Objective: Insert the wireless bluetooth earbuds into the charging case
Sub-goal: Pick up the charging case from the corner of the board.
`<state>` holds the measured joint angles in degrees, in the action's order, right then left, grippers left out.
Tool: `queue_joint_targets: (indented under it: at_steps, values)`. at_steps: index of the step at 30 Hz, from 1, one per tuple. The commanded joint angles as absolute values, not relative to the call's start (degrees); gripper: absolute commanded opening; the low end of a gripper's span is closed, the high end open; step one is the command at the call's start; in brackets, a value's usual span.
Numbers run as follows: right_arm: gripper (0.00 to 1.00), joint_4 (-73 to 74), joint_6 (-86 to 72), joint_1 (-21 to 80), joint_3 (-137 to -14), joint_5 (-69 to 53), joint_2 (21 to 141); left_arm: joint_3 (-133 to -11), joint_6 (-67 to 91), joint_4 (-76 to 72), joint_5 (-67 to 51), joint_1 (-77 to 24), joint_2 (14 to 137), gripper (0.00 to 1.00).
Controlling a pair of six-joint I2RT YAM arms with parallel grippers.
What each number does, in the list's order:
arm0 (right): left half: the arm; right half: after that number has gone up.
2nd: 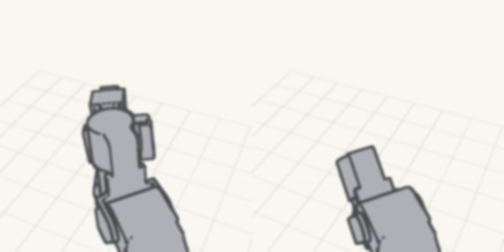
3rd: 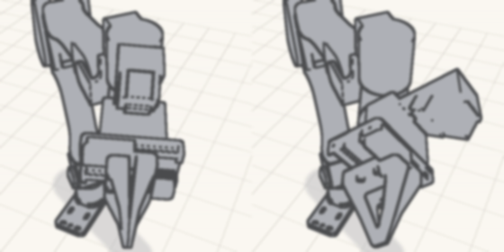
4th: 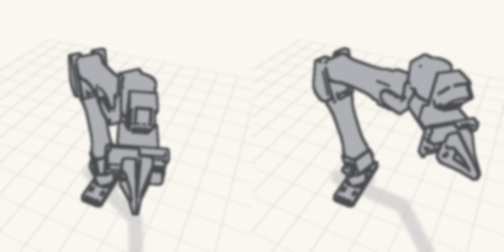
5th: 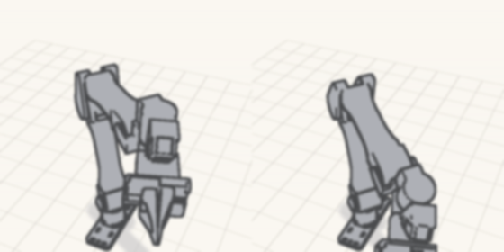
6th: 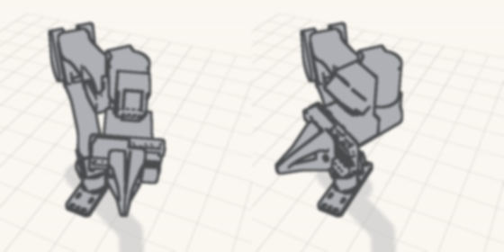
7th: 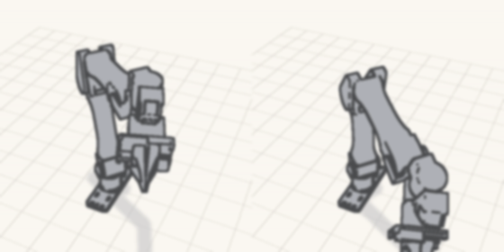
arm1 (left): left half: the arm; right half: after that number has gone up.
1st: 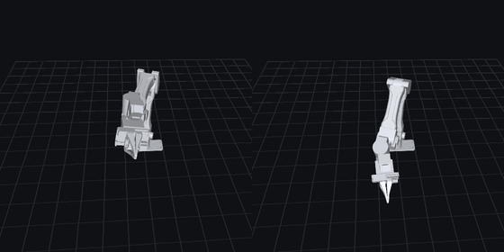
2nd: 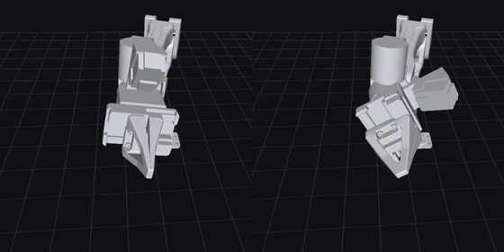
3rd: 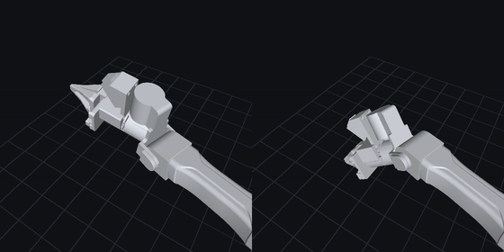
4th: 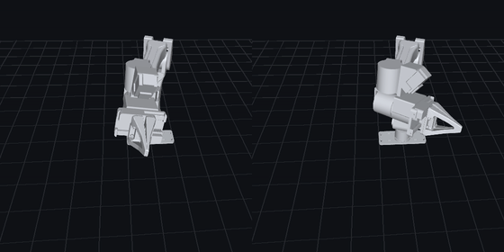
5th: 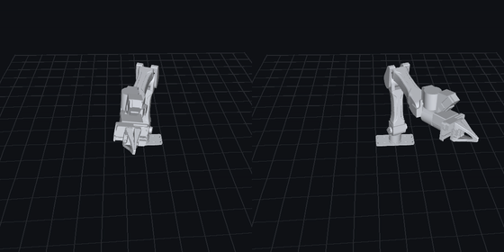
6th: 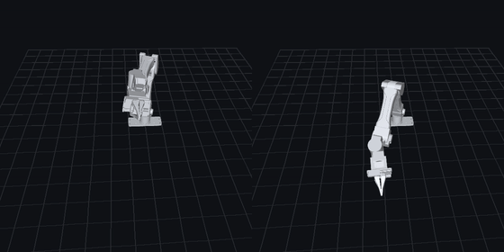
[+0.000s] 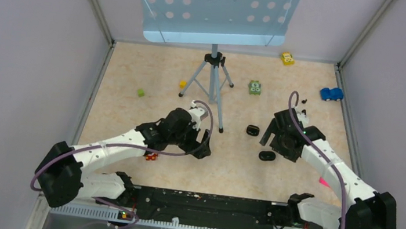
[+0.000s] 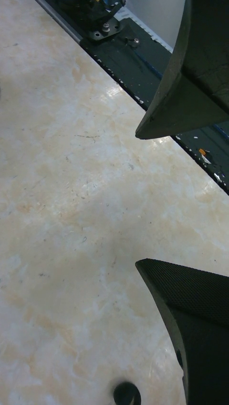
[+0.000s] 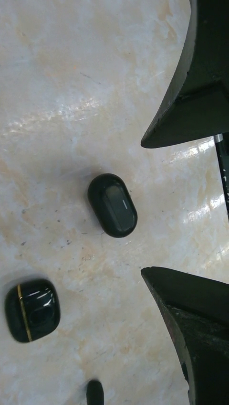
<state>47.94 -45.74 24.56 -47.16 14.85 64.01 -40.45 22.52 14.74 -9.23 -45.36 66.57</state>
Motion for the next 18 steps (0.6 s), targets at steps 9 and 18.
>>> queue_joint_targets:
  at_steps: [9,18]
  values:
    - [0.95,36.49,-36.56,23.88,-43.26,10.0,71.51,-43.36,23.66,10.76,-10.33,-50.19,71.13,0.99]
    - [0.95,39.38,-42.51,23.43,-43.75,17.27,77.62,-43.58,24.08,10.83,-8.97,-50.26,70.46,0.99]
